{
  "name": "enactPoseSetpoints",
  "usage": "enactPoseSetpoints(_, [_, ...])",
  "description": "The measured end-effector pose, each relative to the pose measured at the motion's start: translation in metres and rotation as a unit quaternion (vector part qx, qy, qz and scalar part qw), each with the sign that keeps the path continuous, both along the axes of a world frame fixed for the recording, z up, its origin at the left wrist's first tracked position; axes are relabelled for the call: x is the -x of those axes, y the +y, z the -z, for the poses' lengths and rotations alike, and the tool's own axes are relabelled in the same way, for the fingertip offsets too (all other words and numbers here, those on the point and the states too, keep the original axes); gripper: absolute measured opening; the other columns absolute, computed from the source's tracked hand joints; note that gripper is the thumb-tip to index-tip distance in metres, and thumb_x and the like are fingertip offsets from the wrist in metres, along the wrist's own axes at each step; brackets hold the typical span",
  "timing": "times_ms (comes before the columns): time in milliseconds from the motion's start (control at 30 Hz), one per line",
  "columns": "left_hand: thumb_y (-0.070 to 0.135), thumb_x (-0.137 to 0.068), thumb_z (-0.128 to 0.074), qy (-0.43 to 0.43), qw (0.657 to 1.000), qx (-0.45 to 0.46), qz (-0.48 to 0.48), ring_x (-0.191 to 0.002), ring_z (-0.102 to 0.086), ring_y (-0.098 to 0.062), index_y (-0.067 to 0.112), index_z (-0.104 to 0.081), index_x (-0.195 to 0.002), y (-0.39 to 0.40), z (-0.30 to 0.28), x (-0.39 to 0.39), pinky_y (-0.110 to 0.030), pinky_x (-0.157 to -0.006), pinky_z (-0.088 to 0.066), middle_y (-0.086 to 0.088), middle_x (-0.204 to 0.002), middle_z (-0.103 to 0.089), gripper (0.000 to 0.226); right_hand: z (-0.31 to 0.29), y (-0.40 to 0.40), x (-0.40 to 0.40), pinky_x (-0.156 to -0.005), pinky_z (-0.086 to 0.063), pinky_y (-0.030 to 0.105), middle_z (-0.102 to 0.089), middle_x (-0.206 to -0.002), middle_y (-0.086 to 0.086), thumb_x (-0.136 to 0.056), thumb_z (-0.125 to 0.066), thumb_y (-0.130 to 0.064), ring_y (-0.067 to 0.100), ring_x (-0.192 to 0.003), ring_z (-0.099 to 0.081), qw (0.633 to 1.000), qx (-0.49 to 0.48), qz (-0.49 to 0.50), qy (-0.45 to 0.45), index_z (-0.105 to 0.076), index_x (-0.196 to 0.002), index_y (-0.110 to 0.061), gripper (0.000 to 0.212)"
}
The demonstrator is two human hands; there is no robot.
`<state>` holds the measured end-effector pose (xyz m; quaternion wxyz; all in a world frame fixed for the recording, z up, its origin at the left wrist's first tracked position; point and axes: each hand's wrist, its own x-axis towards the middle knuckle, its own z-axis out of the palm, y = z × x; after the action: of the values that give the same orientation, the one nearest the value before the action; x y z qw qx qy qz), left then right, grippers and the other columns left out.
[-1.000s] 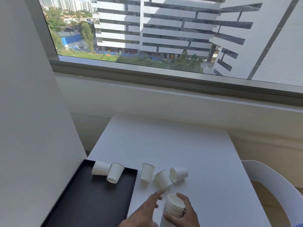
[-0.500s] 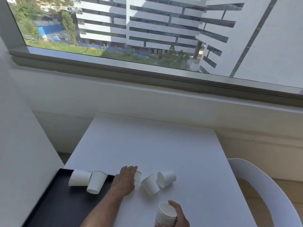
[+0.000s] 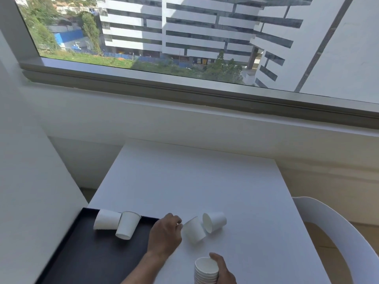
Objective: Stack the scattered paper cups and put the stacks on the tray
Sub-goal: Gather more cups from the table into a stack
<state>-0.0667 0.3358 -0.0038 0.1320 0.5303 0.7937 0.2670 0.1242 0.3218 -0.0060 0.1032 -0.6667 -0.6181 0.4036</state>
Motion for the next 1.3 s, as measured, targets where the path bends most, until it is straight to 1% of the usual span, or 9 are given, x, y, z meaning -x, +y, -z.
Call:
enactPoseSetpoints(133, [0.028,-0.086,-0.066,-0.022,0.994,-0.102,0.033,-0.074,-0.064,-0.015,0.027,-0.071,-0.090,-0.017,-0.019,-0.031,-0.030,-0.061,-0.052,0.009,-0.082,-0.065,0.006,0.011,-0.003,-0.011,-0.094,-0.045,0.018,-0.063,-0.126,0.007,-0.090,-0.062,-0.045,0.016,-0.113,-0.063,0.998,0.018,-0.055,-0.011,-0.028,-0.146,-0.034,0.067])
enactPoseSetpoints(267, [0.029,-0.083,-0.067,-0.015,0.986,-0.137,0.096,-0.070,-0.061,-0.011,0.028,-0.069,-0.086,-0.027,-0.023,-0.055,-0.025,-0.057,-0.050,0.010,-0.077,-0.063,0.003,0.017,0.004,0.005,-0.087,-0.049,0.017,-0.069,-0.117,-0.005,-0.085,-0.069,-0.048,0.010,-0.104,-0.067,0.996,0.001,-0.048,-0.070,-0.006,-0.153,-0.038,0.093])
enactPoseSetpoints(400, [0.033,-0.087,-0.062,-0.016,0.980,-0.146,0.137,-0.076,-0.062,-0.014,0.029,-0.070,-0.091,-0.032,-0.023,-0.063,-0.031,-0.062,-0.055,0.007,-0.083,-0.064,0.010,0.010,0.010,0.004,-0.061,-0.040,0.016,-0.062,-0.075,-0.017,-0.064,-0.058,-0.062,0.005,-0.080,-0.069,0.995,0.000,-0.083,-0.060,0.007,-0.152,-0.035,0.113])
enactPoseSetpoints(500, [0.039,-0.088,-0.055,-0.029,0.978,-0.119,0.171,-0.081,-0.062,-0.013,0.029,-0.070,-0.096,-0.035,-0.020,-0.064,-0.035,-0.069,-0.055,0.006,-0.088,-0.064,0.019,0.003,0.015,0.002,-0.066,-0.042,0.021,-0.071,-0.091,-0.003,-0.057,-0.044,-0.069,0.012,-0.087,-0.070,0.994,-0.034,-0.097,-0.034,0.019,-0.141,-0.051,0.106])
enactPoseSetpoints(567, [0.042,-0.087,-0.052,-0.040,0.977,-0.092,0.189,-0.083,-0.061,-0.012,0.030,-0.070,-0.099,-0.036,-0.019,-0.062,-0.032,-0.073,-0.053,0.005,-0.090,-0.064,0.024,-0.002,0.015,0.000,-0.070,-0.044,0.022,-0.072,-0.100,0.001,-0.066,-0.051,-0.058,0.016,-0.093,-0.070,0.991,-0.060,-0.117,-0.022,0.013,-0.139,-0.056,0.097])
enactPoseSetpoints(700, [0.038,-0.086,-0.060,-0.139,0.965,-0.092,0.202,-0.075,-0.058,-0.001,0.028,-0.070,-0.092,-0.030,-0.012,-0.055,-0.021,-0.070,-0.049,0.008,-0.081,-0.064,0.016,-0.010,0.004,-0.001,-0.077,-0.049,0.013,-0.069,-0.101,-0.022,-0.061,-0.059,-0.051,0.001,-0.091,-0.067,0.983,-0.146,-0.107,0.013,-0.051,-0.122,-0.054,0.062])
enactPoseSetpoints(833, [0.039,-0.092,-0.059,-0.118,0.982,-0.091,0.114,-0.115,-0.045,0.001,0.027,-0.073,-0.098,-0.011,0.005,-0.040,-0.022,-0.098,-0.042,0.015,-0.116,-0.058,0.019,-0.015,0.008,-0.011,-0.078,-0.047,0.012,-0.067,-0.100,-0.015,-0.042,-0.072,-0.053,-0.001,-0.093,-0.065,0.989,-0.066,-0.135,-0.018,-0.046,-0.124,-0.047,0.086])
enactPoseSetpoints(1000, [0.054,-0.093,-0.053,-0.017,0.981,0.159,0.109,-0.150,-0.010,-0.022,0.037,-0.065,-0.117,0.017,0.014,-0.022,-0.044,-0.121,-0.018,0.004,-0.162,-0.022,0.032,-0.015,0.012,-0.019,-0.087,-0.046,0.011,-0.068,-0.106,-0.013,-0.044,-0.079,-0.052,-0.002,-0.100,-0.064,0.990,-0.053,-0.131,0.022,-0.045,-0.135,-0.042,0.098])
enactPoseSetpoints(1300, [0.046,-0.088,-0.060,0.000,0.974,0.174,0.145,-0.127,-0.045,-0.015,0.026,-0.065,-0.119,0.017,0.023,-0.021,-0.034,-0.109,-0.033,0.008,-0.130,-0.056,0.037,-0.005,0.014,-0.033,-0.085,-0.046,0.009,-0.070,-0.097,-0.013,-0.038,-0.083,-0.054,-0.006,-0.092,-0.065,0.995,-0.013,-0.088,0.044,-0.048,-0.133,-0.043,0.101])
